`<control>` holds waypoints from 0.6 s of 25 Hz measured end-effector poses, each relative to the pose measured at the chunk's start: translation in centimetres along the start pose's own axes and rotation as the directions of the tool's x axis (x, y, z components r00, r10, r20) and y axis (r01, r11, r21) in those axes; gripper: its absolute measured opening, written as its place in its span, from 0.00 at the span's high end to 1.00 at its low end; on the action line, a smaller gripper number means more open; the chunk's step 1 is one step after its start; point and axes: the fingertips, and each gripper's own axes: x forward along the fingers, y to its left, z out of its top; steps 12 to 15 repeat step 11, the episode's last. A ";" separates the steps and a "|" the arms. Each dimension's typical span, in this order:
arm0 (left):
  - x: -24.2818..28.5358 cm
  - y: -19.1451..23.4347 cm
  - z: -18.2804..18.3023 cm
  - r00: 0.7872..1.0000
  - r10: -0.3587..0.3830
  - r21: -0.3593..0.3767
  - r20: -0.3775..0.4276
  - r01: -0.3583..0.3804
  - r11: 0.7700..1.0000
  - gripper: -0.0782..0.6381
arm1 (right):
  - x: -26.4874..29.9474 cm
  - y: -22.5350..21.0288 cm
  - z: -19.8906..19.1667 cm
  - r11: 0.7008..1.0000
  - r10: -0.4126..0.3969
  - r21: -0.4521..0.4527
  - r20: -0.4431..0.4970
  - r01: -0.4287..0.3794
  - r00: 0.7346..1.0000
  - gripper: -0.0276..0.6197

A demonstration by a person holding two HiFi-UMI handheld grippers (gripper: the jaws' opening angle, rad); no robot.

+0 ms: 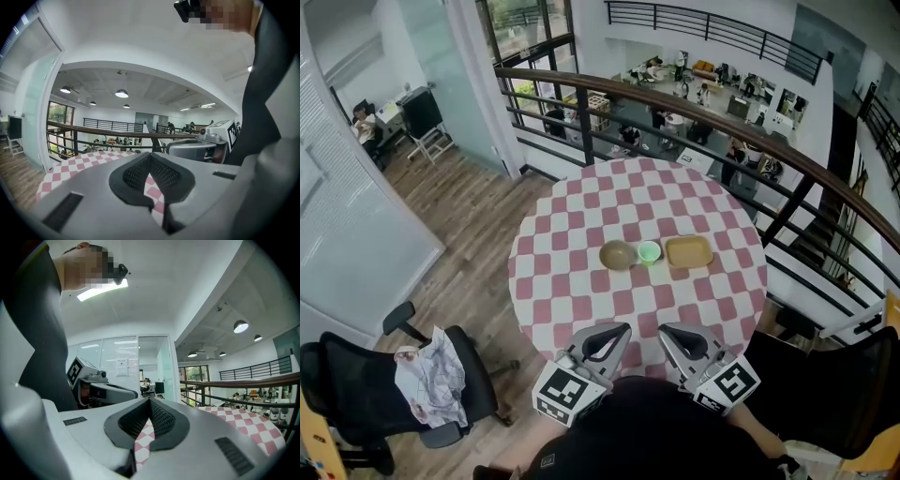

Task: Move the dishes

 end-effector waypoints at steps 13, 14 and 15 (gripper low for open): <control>-0.7 -1.0 -0.9 1.000 0.003 -0.021 0.000 -0.003 1.000 0.88 | -0.4 1.2 -0.5 0.999 0.024 0.022 -0.002 -0.024 1.000 0.93; -0.7 -1.0 -0.9 1.000 0.003 -0.021 0.000 -0.003 1.000 0.88 | -0.4 1.2 -0.5 0.999 0.024 0.022 -0.002 -0.024 1.000 0.93; -0.7 -1.0 -0.9 1.000 0.003 -0.021 0.000 -0.003 1.000 0.88 | -0.4 1.2 -0.5 0.999 0.024 0.022 -0.002 -0.024 1.000 0.93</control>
